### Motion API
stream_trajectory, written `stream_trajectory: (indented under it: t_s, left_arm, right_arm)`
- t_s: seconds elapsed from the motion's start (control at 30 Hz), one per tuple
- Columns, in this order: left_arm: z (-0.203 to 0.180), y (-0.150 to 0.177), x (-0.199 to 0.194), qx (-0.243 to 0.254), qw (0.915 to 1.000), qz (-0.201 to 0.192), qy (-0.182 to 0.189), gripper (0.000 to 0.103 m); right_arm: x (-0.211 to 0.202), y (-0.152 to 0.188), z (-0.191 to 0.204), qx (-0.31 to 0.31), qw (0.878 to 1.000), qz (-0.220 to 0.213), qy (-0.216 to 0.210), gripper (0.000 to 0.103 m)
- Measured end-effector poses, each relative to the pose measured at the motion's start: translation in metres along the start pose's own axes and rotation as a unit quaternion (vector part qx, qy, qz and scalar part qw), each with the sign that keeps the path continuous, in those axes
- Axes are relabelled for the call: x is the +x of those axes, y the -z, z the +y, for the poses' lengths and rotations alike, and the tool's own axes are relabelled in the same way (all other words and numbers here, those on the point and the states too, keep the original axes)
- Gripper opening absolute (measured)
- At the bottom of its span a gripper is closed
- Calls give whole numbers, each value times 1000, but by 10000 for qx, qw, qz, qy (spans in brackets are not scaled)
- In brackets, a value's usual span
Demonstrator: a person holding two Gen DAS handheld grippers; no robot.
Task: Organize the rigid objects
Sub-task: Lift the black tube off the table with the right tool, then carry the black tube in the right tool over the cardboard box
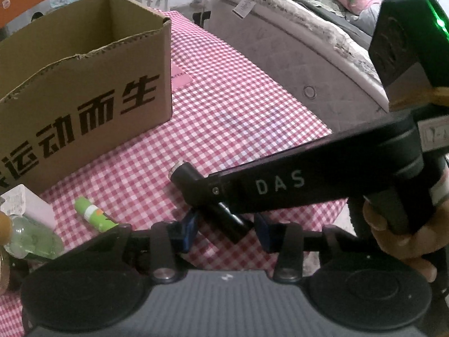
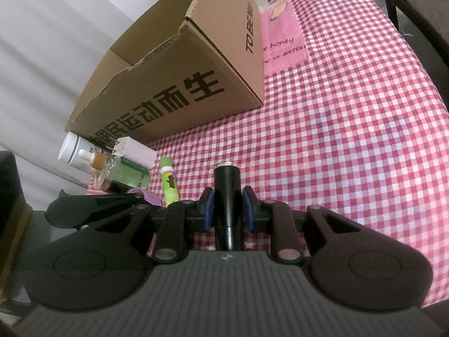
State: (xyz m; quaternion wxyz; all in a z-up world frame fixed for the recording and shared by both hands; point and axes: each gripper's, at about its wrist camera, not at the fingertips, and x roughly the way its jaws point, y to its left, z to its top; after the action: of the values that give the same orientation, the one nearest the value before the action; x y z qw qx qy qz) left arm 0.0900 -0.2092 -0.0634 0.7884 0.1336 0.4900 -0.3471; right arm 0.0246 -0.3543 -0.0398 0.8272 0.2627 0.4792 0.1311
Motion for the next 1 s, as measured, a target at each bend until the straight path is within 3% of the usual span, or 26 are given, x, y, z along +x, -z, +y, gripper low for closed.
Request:
stream_trajectory:
  t_s: [0.33, 0.5, 0.67, 0.83, 1.0]
  left_arm:
    - [-4, 6, -25, 30, 9995, -301, -64, 43]
    - [-10, 10, -66, 168, 9963, -811, -223, 43]
    - [-5, 9, -126, 293, 9868, -1478, -598, 43]
    - [29, -5, -181, 67, 9796, -1776, -939, 43]
    - [93, -37, -192, -310, 9822, -1472, -1126, 44]
  right_arm:
    - [-6, 13, 16, -62, 9993, -375, 71, 21]
    - [-31, 16, 47, -363, 9963, -782, 54, 21]
    - [-60, 7, 95, -844, 9875, -1322, -157, 21]
    - [-61, -29, 145, -1176, 9789, -1503, -727, 21]
    - [-20, -92, 178, -1014, 9811, -1046, -1272, 21]
